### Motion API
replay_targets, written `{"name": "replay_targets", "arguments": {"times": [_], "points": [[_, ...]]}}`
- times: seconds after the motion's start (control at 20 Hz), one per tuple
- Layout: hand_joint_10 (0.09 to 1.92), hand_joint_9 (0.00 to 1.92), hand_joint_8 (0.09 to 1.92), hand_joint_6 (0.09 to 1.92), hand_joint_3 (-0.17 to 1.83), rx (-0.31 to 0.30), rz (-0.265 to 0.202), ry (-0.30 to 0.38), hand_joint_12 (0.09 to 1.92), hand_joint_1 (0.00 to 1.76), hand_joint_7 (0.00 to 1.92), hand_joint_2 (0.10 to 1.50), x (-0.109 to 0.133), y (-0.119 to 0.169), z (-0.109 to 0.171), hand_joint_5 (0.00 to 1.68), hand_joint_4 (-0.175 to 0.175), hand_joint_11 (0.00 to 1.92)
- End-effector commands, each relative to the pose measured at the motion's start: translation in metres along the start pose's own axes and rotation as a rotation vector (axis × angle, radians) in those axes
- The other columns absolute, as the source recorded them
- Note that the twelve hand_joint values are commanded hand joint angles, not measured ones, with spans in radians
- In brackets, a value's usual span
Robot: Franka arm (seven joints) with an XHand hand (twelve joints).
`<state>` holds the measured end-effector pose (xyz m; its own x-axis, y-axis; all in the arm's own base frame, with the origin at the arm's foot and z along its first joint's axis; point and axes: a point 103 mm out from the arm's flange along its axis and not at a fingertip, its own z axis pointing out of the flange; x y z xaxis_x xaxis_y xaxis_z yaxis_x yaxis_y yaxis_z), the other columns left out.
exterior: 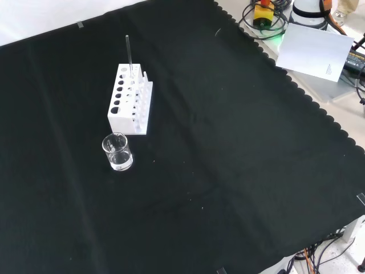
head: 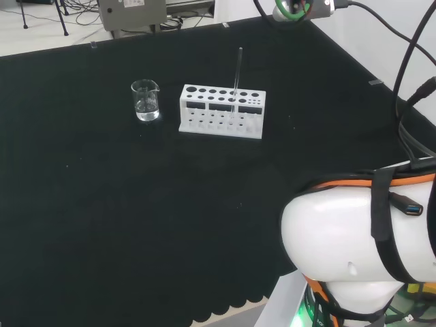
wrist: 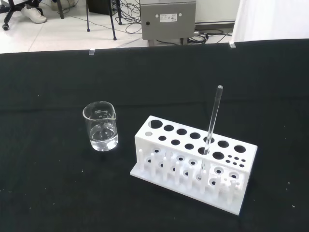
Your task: Take the glass rod from the white test tube rack.
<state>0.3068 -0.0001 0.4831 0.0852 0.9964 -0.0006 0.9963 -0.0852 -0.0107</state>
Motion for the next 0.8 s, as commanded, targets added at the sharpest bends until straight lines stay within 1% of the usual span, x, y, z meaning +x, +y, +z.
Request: {"name": "replay_targets", "arguments": {"times": [0.05, 0.1, 0.25, 0.3, 0.35, 0.4, 0.5, 0.55, 0.7, 0.8], "points": [[0.84, 0.04, 0.63, 0.09, 0.71, -0.011, -0.009, 0.006, 1.29, 0.75, 0.0, 0.79, 0.003, 0.001, -0.003, 0.11, -0.129, 0.03], [0.87, 0.02, 0.62, 0.09, 0.69, -0.012, -0.009, 0.023, 1.32, 0.75, 0.0, 0.8, -0.003, -0.001, -0.005, 0.11, -0.129, 0.01], [0.9, 0.0, 0.62, 0.09, 0.66, -0.016, -0.011, 0.055, 1.35, 0.75, 0.0, 0.81, -0.009, -0.002, -0.008, 0.12, -0.128, 0.0], [0.9, 0.0, 0.62, 0.09, 0.66, -0.021, 0.001, 0.057, 1.35, 0.75, 0.0, 0.81, -0.019, -0.005, -0.006, 0.12, -0.128, 0.0], [0.9, 0.0, 0.62, 0.09, 0.66, -0.019, 0.011, 0.047, 1.35, 0.75, 0.0, 0.81, -0.022, -0.006, -0.005, 0.12, -0.128, 0.0], [0.9, 0.0, 0.62, 0.09, 0.66, -0.014, 0.015, 0.036, 1.35, 0.75, 0.0, 0.81, -0.021, -0.005, -0.005, 0.12, -0.128, 0.0], [0.9, 0.0, 0.62, 0.09, 0.66, -0.014, -0.008, 0.045, 1.35, 0.75, 0.0, 0.81, -0.018, -0.004, -0.006, 0.12, -0.128, 0.0], [0.9, 0.0, 0.62, 0.09, 0.66, -0.018, -0.021, 0.062, 1.35, 0.75, 0.0, 0.81, -0.019, -0.005, -0.006, 0.12, -0.128, 0.0], [0.92, 0.01, 0.63, 0.09, 0.65, -0.011, -0.027, 0.066, 1.38, 0.75, 0.0, 0.82, -0.014, 0.002, -0.003, 0.13, -0.128, 0.0], [0.93, 0.04, 0.67, 0.09, 0.65, -0.011, -0.025, 0.071, 1.43, 0.74, 0.0, 0.82, -0.015, 0.005, 0.0, 0.13, -0.129, 0.0]]}}
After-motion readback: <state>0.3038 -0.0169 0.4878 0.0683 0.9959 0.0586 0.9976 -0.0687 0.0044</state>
